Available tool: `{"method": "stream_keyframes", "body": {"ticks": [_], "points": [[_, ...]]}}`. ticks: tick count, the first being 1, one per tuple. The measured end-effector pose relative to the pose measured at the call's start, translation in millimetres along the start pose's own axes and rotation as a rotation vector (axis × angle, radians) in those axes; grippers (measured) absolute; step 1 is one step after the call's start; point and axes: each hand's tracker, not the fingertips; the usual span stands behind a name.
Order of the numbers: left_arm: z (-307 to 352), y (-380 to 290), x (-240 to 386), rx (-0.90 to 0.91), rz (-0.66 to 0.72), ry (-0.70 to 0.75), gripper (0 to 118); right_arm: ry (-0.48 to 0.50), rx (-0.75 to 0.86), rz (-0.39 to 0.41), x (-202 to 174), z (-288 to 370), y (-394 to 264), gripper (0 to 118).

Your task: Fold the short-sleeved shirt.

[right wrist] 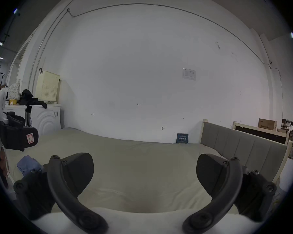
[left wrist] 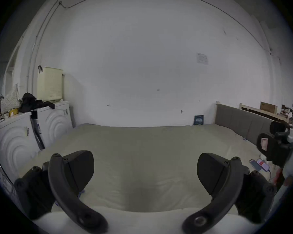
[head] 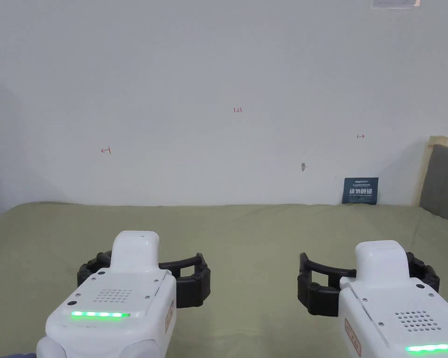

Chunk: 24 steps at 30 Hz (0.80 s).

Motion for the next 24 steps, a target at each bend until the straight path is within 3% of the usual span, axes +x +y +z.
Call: {"method": "stream_keyframes", "body": {"ticks": [6,14,24], "points": [[-2,4,10,-0.023,-0.071,0.087,118,-0.001,-0.005,-0.014,4,-3,0,118],[2,9,10,-0.03,-0.053,0.051,118,-0.002,-0.001,-0.021,6,-2,0,118],[-3,6,11,-0.05,-0.086,0.122,118,0.001,-0.008,-0.024,2,1,-2,118]]}}
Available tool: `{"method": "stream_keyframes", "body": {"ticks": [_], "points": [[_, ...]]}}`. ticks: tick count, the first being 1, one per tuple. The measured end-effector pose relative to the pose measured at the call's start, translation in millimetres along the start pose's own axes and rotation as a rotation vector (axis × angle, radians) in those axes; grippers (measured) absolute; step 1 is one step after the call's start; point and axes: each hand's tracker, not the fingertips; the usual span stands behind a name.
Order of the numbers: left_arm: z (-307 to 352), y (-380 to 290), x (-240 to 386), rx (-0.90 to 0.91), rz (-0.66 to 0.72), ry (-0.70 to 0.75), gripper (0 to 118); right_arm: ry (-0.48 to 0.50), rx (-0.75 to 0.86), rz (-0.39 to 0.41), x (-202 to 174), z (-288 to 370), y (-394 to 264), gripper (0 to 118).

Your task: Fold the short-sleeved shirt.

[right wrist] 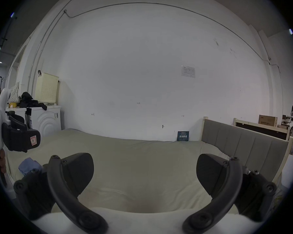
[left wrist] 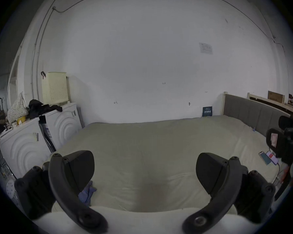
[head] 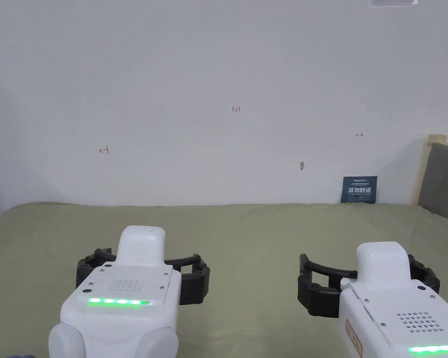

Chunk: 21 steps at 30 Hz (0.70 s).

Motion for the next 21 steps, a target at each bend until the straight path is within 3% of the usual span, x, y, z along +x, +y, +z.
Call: {"method": "stream_keyframes", "body": {"ticks": [2,6,10,14,21], "points": [[-3,0,-1,-0.005,-0.011,-0.006,118,0.002,-0.002,-0.002,2,-1,0,118],[1,5,-12,-0.03,0.172,-0.086,118,0.003,-0.003,0.003,1,-2,0,118],[1,3,-11,-0.03,0.071,-0.068,118,0.004,-0.004,-0.002,1,-2,1,118],[1,-7,-7,0.07,0.022,0.068,118,0.001,-0.002,-0.002,3,-1,1,118],[1,-11,-10,0.075,0.003,0.035,118,0.003,-0.013,0.003,1,-2,0,118]]}}
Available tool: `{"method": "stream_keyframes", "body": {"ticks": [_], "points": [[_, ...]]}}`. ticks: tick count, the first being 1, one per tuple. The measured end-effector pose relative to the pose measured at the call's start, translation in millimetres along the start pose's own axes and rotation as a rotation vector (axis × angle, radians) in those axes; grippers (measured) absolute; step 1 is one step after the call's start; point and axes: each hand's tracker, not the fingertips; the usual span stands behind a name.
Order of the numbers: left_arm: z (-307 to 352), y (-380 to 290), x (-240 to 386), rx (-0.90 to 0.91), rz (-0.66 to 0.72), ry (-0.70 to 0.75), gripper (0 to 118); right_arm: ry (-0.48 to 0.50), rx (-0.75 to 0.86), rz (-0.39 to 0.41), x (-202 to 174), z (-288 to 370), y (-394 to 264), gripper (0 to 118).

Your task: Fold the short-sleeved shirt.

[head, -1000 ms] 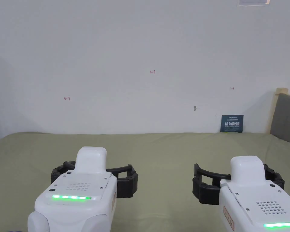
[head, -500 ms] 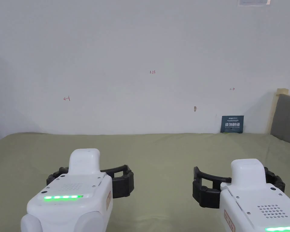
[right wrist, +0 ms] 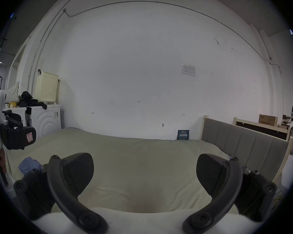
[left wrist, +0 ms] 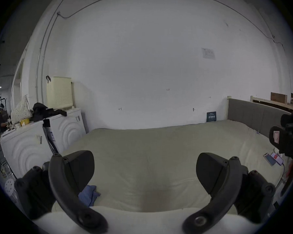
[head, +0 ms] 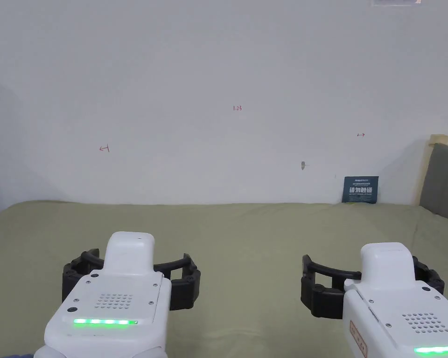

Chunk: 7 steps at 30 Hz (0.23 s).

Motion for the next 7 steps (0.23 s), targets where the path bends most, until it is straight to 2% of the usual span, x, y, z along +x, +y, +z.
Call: {"method": "stream_keyframes", "body": {"ticks": [7], "points": [[-0.7,-1.5,-0.2,-0.015,0.005,-0.006,118,0.009,-0.005,0.005,-4.1,0.1,1.0,118]]}}
